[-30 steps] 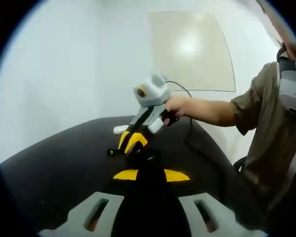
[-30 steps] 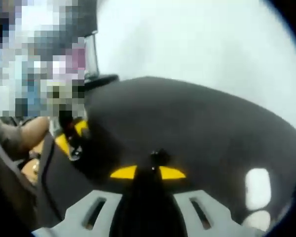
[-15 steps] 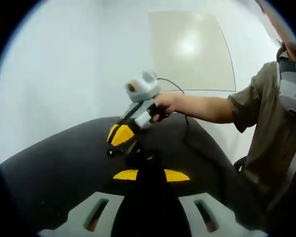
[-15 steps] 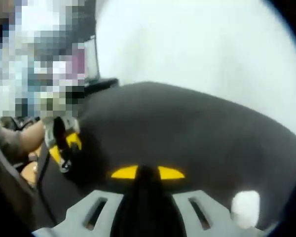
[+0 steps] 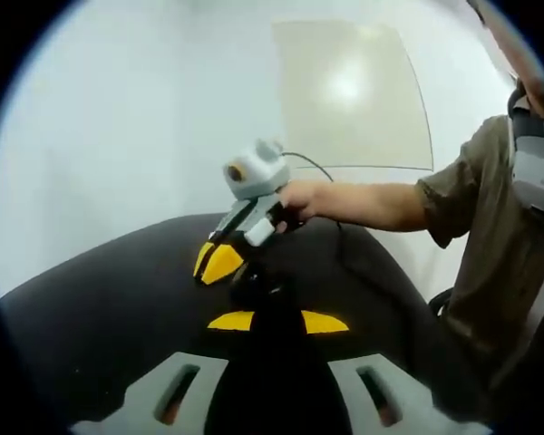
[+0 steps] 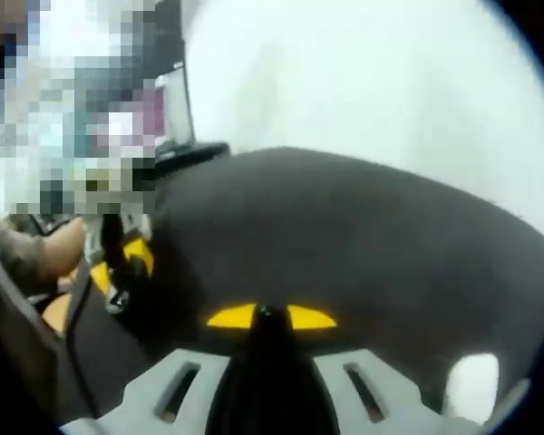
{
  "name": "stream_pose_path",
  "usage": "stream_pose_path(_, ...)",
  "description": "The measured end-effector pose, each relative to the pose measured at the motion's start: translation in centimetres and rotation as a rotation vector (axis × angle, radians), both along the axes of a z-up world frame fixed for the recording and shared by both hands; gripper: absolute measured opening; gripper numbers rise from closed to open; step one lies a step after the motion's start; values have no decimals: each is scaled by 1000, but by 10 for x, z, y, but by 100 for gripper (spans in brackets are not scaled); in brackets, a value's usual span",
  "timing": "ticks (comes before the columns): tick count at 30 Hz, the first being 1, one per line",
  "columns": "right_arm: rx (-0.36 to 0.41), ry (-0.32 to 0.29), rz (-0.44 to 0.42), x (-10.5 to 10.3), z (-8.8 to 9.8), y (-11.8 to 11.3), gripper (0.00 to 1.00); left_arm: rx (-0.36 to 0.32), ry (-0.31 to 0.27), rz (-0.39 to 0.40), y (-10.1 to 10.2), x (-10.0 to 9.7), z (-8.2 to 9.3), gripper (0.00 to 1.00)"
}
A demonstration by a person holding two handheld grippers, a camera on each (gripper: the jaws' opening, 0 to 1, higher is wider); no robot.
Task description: Pick up three earphones and place each one into its charging case using tactile feedback, ensure that each earphone is properly inserted and securely positioned inside the case.
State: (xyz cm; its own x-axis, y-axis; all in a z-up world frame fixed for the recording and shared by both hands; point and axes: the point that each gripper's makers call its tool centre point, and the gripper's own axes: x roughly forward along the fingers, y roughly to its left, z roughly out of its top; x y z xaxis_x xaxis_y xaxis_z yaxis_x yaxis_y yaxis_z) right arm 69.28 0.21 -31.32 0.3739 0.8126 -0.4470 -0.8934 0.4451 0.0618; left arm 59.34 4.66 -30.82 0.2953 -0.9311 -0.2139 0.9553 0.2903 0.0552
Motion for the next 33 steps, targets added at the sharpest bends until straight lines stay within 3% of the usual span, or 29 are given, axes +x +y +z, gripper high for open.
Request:
stream_pose_path(2,88,-49,7,-6,20,3,13,0,-1,1,0,0,0,15)
stream_pose_path(4,208,-140,43,-21,52,7,14,1,-2,1,0,0,0,15)
stream_pose_path(9,283,-380,201,-71,92,16,14,4,-3,3,0,1,0,15)
stream_pose_path(12,227,-504,292,-94,87,26,14,7,-4,5,0,1,-1,15)
stream_pose_path(18,158,-547,345,-99,61,35,14,12,-10,10,1,1,-1,15)
stream_pose_path(26,158,-659,353,-97,61,38,13,14,-19,9,0,0,-1,15)
stream_pose_path(33,142,-682,389,-100,49,41,14,14,-21,7,0,1,-1,15)
